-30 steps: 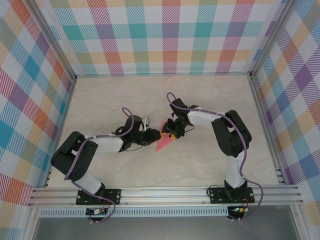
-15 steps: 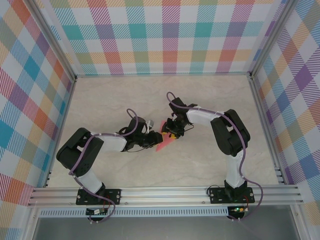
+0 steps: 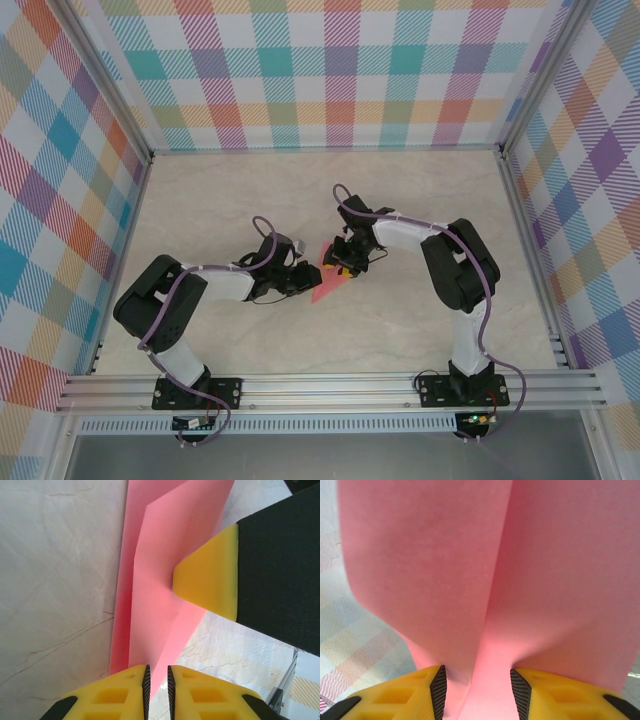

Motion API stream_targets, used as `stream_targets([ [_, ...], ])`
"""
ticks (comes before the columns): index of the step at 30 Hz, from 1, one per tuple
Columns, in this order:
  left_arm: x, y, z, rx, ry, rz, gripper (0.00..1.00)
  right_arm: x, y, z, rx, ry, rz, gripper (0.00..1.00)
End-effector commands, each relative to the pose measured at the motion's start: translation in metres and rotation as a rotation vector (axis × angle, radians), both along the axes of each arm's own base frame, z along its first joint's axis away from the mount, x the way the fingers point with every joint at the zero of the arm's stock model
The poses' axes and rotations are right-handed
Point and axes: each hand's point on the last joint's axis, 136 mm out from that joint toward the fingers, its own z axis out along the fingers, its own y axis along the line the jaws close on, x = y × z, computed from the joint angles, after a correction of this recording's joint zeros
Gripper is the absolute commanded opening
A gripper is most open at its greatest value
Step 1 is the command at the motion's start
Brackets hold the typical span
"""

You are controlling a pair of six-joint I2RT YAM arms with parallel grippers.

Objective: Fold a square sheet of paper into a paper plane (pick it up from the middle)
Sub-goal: Fourth fold the wing at the center of the table.

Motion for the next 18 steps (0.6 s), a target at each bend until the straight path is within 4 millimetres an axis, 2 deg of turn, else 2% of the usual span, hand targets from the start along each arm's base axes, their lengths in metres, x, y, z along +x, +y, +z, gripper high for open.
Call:
stream_targets([
  [1,0.002,-0.001,-0.004,0.032,-0.005,-0.008,0.18,-0.019,-0.037,-0.047,-0.205,0.09,-0.032,0.42],
  [18,0.001,-0.001,-0.014,0.051,0.019,-0.013,0.15,-0.021,-0.039,-0.054,-0.229,0.118,-0.027,0.36],
])
